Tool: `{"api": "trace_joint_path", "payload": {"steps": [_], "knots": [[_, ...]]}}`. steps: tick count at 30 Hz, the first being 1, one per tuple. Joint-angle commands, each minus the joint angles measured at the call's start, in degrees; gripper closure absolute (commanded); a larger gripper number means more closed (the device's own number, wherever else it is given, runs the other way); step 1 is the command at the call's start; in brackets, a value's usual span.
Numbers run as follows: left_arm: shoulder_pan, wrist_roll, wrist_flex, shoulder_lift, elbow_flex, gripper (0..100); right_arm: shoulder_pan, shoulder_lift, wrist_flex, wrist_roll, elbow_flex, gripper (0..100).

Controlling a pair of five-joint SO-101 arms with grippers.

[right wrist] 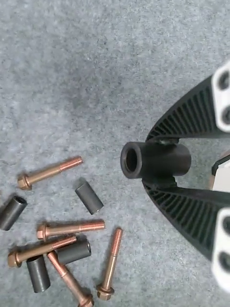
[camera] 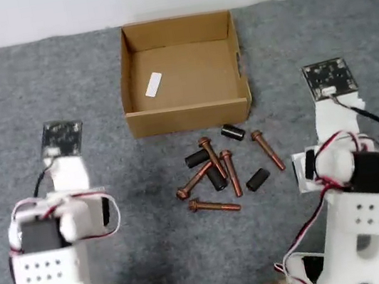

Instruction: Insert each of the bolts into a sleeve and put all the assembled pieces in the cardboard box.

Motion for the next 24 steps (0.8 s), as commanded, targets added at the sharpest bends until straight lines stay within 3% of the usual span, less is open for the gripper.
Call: {"api": "trace_joint_path", "payload": {"steps": [1,3,8,12,18,24], "knots": [[7.74,-0.53,1.41,4.84,-6.11,99,0.66,-4.62,0.04,-0.44,0.97,98.9],[12.75,1.76,1.05,7.12,-6.73,99,0.66,-6.20,0.04,-0.44,2.20,98.9],[23.21,17.49,-4.48,14.42,-6.81,99,0.66,-8.66,-0.22,-0.44,5.36,98.9],[30.59,23.21,-9.76,21.80,-8.04,99,4.26,-8.66,-0.31,-0.35,5.63,98.9],[32.79,31.30,-11.08,35.25,-21.32,99,12.00,-8.57,0.04,-0.26,5.63,98.9],[32.88,36.92,-7.47,49.67,-37.05,99,12.62,-8.92,0.04,-0.26,5.63,98.9]]}}
